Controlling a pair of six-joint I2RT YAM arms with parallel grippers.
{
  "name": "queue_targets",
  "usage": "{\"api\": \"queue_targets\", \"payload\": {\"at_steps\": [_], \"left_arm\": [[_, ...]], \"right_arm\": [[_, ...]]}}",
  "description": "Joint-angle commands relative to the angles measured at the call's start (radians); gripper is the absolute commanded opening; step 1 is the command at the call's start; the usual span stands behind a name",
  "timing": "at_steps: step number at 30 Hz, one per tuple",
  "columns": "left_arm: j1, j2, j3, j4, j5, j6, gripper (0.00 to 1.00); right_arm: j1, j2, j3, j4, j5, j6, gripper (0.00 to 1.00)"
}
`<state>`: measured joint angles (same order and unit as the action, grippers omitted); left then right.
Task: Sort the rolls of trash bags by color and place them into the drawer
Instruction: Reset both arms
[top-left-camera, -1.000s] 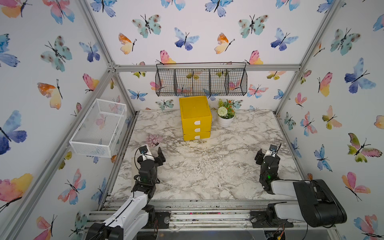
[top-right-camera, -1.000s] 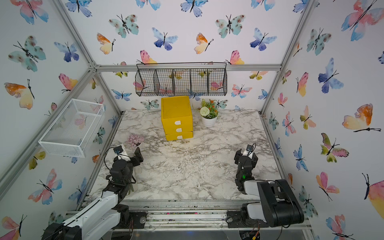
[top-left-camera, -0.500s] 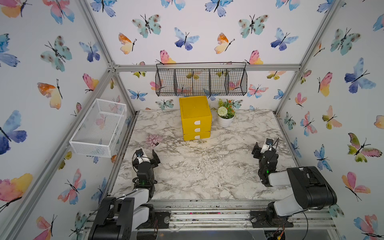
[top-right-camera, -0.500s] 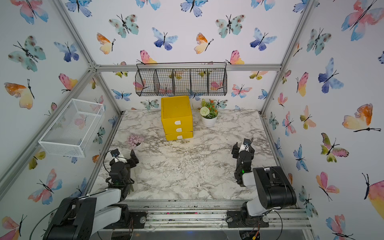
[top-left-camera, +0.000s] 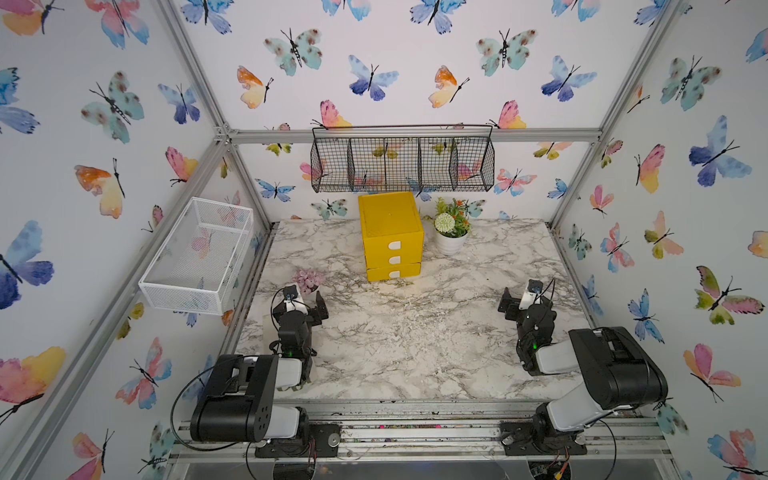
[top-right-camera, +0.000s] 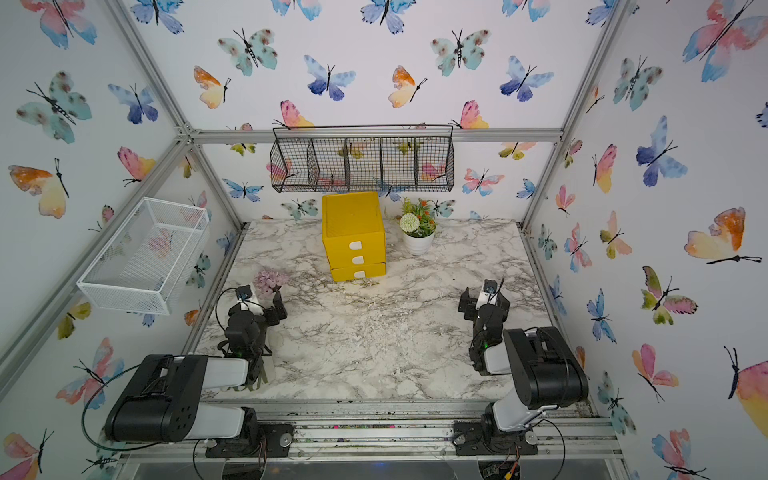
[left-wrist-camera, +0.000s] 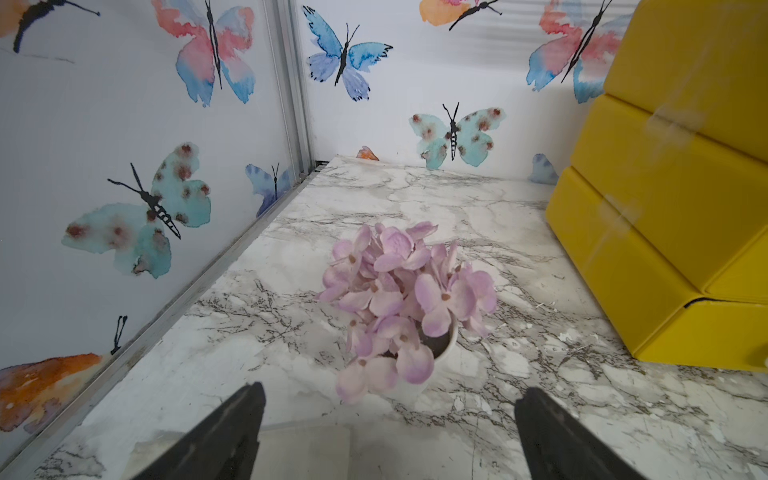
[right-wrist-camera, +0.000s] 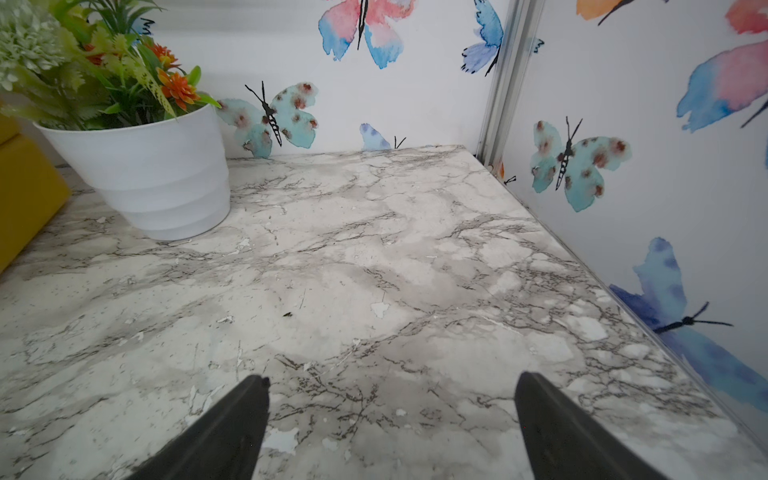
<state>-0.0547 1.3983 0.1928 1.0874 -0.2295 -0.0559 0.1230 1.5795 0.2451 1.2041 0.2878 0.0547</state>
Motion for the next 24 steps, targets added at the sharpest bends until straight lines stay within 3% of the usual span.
{"api": "queue_targets", "payload": {"at_steps": [1, 24], "left_arm": [[-0.005, 0.002, 0.005, 0.005, 0.021, 0.014, 0.98], [-0.004, 0.002, 0.008, 0.0, 0.022, 0.016, 0.99]], "right_arm": [[-0.006, -0.008, 0.002, 0.003, -0.007, -0.005, 0.98], [-0.006, -0.007, 0.003, 0.004, -0.006, -0.006, 0.98]]}}
